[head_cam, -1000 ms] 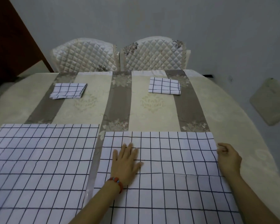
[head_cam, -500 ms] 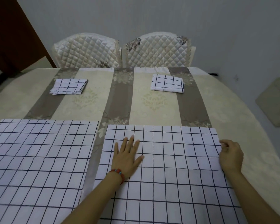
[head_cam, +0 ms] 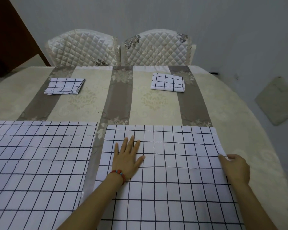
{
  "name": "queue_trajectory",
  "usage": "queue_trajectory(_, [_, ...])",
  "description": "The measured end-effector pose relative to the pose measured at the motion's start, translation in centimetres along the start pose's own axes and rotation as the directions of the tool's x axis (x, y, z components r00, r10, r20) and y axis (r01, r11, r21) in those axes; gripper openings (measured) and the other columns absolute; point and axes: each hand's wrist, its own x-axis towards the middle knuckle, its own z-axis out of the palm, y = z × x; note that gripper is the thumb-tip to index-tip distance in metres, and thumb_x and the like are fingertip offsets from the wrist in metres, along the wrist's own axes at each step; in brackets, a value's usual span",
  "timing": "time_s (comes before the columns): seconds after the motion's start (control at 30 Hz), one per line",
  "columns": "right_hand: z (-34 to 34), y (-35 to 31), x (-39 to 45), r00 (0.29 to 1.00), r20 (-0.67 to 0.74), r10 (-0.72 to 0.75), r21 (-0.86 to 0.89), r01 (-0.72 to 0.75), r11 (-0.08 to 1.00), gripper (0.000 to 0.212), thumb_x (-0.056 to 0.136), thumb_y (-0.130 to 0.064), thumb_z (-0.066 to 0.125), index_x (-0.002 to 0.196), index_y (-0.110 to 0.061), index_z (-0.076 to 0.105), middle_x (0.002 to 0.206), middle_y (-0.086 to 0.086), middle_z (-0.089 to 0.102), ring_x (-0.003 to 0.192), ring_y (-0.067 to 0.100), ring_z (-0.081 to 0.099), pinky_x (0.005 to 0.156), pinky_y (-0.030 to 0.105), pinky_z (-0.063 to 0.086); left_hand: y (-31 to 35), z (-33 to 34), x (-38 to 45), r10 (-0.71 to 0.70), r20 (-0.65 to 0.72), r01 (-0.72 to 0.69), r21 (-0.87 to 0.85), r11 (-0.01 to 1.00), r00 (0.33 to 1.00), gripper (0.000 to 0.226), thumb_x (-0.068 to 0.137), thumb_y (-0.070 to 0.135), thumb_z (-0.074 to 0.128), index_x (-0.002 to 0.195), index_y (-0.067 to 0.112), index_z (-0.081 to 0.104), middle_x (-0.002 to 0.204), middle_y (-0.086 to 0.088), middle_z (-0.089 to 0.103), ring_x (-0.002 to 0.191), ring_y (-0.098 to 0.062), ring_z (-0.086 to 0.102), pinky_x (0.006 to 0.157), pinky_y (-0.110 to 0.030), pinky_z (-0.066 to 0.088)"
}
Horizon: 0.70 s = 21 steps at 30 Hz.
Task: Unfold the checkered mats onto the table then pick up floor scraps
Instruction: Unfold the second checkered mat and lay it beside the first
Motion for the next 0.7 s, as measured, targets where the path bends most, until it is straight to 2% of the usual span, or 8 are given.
queue_trajectory(0.1, [0.0, 0.7, 0.6, 1.000, -0.021, 0.002, -0.007, -0.002, 1.000, 0.036, 0.084, -0.022, 0.063, 0.055, -0.007, 0.050, 0.053, 0.011, 0.048, 0.057, 0.029, 0.046, 0.056, 0.029, 0.033, 0.0, 0.0, 0.0, 0.002, -0.001, -0.002, -0.001, 1.000, 1.000, 0.064, 0.088, 0.062, 0.013, 0.133, 0.036, -0.023, 0.145, 0.013, -0.026, 0.134, -0.013, -0.028, 0.110, -0.042, -0.020])
queue_trajectory(0.17, [-0.1, 0.9, 0.6, 1.000, -0.022, -0.014, -0.010, 0.013, 1.000, 0.036, 0.085, -0.022, 0.062, 0.054, -0.010, 0.048, 0.053, 0.007, 0.045, 0.060, 0.028, 0.045, 0.057, 0.030, 0.033, 0.0, 0.0, 0.1, 0.006, 0.004, -0.006, -0.010, 1.000, 1.000, 0.063, 0.088, 0.061, 0.014, 0.134, 0.036, -0.022, 0.144, 0.013, -0.026, 0.134, -0.013, -0.028, 0.110, -0.042, -0.021])
queue_trajectory(0.27, [-0.1, 0.8, 0.4, 0.999, -0.028, -0.038, -0.016, 0.038, 0.999, 0.024, 0.086, -0.024, 0.061, 0.078, -0.002, 0.064, 0.074, 0.018, 0.061, 0.074, 0.035, 0.055, 0.065, 0.032, 0.039, 0.0, -0.1, 0.3, 0.013, 0.008, -0.013, -0.014, 1.000, 1.000, 0.064, 0.089, 0.061, 0.016, 0.137, 0.035, -0.018, 0.144, 0.012, -0.026, 0.133, -0.013, -0.029, 0.110, -0.042, -0.021])
queue_trajectory(0.37, [-0.1, 0.8, 0.3, 0.998, -0.043, -0.051, -0.053, 0.049, 0.997, 0.025, 0.088, -0.024, 0.060, 0.088, 0.000, 0.065, 0.083, 0.022, 0.066, 0.075, 0.033, 0.054, 0.067, 0.034, 0.040, 0.0, -0.2, 0.4, 0.017, 0.013, -0.016, -0.016, 1.000, 1.000, 0.065, 0.089, 0.060, 0.017, 0.141, 0.034, -0.011, 0.143, 0.013, -0.025, 0.134, -0.012, -0.028, 0.110, -0.042, -0.020])
queue_trajectory(0.5, [0.2, 0.1, -0.9, 0.971, -0.178, -0.157, -0.257, 0.108, 0.960, 0.030, 0.086, -0.022, 0.062, 0.107, -0.001, 0.060, 0.111, 0.027, 0.058, 0.100, 0.040, 0.052, 0.089, 0.047, 0.037, 0.1, -0.1, 0.3, 0.009, 0.004, -0.009, -0.008, 1.000, 1.000, 0.065, 0.089, 0.061, 0.015, 0.139, 0.034, -0.016, 0.144, 0.012, -0.025, 0.134, -0.012, -0.029, 0.111, -0.042, -0.020])
queue_trajectory(0.57, [1.1, -1.1, -2.5, 0.935, -0.201, -0.293, -0.287, 0.230, 0.930, 0.039, 0.084, -0.022, 0.064, 0.116, 0.000, 0.056, 0.122, 0.027, 0.053, 0.112, 0.043, 0.048, 0.095, 0.052, 0.036, 0.1, 0.1, 0.3, 0.008, -0.006, -0.008, 0.000, 1.000, 1.000, 0.064, 0.088, 0.061, 0.014, 0.135, 0.035, -0.021, 0.144, 0.012, -0.025, 0.134, -0.013, -0.028, 0.111, -0.042, -0.020])
queue_trajectory(0.63, [3.2, -2.9, -5.1, 0.873, -0.039, -0.487, -0.259, 0.461, 0.848, 0.043, 0.087, -0.024, 0.060, 0.123, -0.003, 0.053, 0.134, 0.021, 0.050, 0.123, 0.038, 0.045, 0.104, 0.053, 0.034, 0.1, 0.2, 0.3, 0.008, -0.011, -0.008, 0.008, 1.000, 1.000, 0.064, 0.088, 0.062, 0.013, 0.133, 0.036, -0.023, 0.145, 0.012, -0.025, 0.134, -0.012, -0.028, 0.110, -0.043, -0.020])
queue_trajectory(0.7, [6.3, -4.3, -8.0, 0.731, 0.232, -0.642, -0.269, 0.683, 0.679, 0.050, 0.092, -0.036, 0.049, 0.137, -0.015, 0.040, 0.150, 0.009, 0.033, 0.139, 0.027, 0.028, 0.116, 0.046, 0.017, 0.1, 0.3, 0.3, 0.003, -0.014, -0.003, 0.011, 1.000, 1.000, 0.065, 0.086, 0.064, 0.013, 0.133, 0.037, -0.024, 0.145, 0.013, -0.025, 0.135, -0.012, -0.028, 0.111, -0.043, -0.020])
